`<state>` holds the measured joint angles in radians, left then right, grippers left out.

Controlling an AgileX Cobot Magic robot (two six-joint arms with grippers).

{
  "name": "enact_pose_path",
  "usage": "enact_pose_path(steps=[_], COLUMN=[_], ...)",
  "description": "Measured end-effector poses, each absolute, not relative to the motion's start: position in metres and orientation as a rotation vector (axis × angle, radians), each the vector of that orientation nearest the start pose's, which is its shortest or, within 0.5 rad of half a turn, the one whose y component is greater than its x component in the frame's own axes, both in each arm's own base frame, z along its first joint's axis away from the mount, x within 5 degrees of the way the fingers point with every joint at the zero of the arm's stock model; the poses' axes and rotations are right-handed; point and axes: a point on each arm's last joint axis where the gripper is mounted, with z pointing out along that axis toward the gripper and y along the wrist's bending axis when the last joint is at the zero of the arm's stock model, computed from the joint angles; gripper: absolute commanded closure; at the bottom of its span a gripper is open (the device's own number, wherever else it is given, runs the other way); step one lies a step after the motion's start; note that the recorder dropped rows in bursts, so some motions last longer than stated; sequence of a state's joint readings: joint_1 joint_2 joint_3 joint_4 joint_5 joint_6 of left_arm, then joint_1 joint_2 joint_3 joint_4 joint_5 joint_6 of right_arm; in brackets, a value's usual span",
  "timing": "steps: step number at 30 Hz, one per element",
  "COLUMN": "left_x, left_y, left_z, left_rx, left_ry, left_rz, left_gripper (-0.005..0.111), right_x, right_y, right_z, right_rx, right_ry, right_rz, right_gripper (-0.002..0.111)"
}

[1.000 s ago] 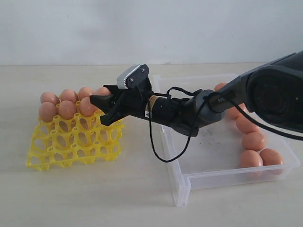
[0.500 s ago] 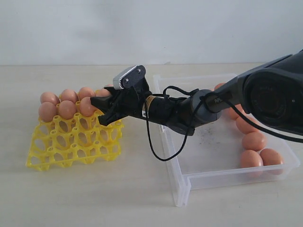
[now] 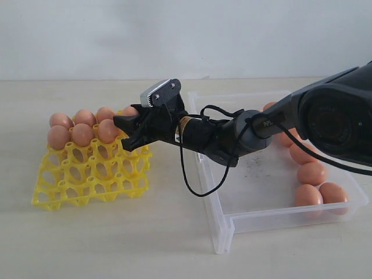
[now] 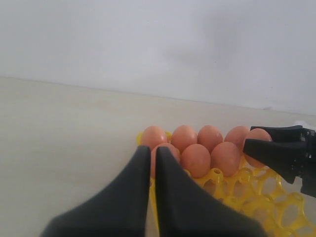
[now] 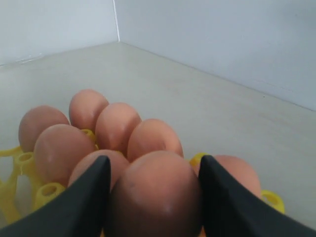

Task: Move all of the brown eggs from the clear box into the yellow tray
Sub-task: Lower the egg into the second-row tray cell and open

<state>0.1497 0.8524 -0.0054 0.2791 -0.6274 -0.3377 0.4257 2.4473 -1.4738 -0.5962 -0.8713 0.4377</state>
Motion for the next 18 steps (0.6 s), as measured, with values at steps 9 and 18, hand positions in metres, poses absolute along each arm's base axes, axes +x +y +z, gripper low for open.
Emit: enact_pose_path(steps=[9,18], left_x=[0.1297,0.1297], left_y=[0.0047,0.0047], left_z=[0.1907,0.1907], left_rx=[-0.103,-0.103], left_ry=[1.718,1.718], left_rz=[-0.11,-0.11], left_gripper=[0.103,0.103], right_x=[0.4384,0.4388], right_y=[0.2416,0.2415], right_z=[0.0822,0.0824], right_rx=[-0.675,-0.668], right_ry=[1.609,1.609], right_rz=[0.692,0.691], right_gripper=[0.06,0.054])
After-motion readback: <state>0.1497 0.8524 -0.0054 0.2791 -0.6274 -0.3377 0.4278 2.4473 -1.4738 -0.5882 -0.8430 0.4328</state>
